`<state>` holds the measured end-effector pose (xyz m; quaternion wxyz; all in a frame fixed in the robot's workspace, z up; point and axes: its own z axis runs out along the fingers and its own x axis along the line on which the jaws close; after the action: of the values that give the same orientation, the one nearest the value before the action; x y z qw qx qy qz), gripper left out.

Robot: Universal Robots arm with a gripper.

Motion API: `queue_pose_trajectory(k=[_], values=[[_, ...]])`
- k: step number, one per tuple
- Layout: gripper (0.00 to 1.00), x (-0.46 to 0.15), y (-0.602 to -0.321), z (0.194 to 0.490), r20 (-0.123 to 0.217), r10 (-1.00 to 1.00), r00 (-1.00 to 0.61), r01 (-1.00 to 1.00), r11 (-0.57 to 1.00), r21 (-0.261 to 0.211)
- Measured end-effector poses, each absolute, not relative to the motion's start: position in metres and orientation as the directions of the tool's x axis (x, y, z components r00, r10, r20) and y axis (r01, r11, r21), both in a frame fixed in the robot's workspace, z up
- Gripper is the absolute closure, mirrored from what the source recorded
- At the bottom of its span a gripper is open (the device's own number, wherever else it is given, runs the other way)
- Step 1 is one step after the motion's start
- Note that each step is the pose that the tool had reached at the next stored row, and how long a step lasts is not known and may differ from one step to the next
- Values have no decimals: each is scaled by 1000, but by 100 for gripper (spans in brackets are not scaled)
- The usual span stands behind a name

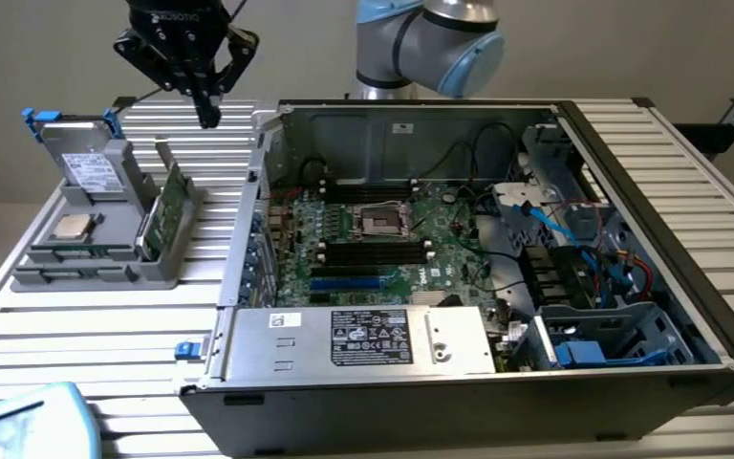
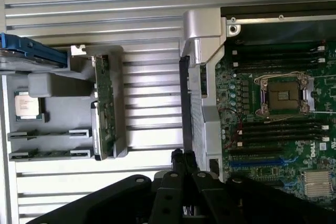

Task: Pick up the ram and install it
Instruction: 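Reach for the ram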

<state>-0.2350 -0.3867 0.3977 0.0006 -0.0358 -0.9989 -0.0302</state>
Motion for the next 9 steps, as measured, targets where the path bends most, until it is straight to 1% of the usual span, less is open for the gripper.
queue_pose_trajectory(k=[9], values=[[89, -276, -386, 395, 19, 71, -997, 72, 995, 66]])
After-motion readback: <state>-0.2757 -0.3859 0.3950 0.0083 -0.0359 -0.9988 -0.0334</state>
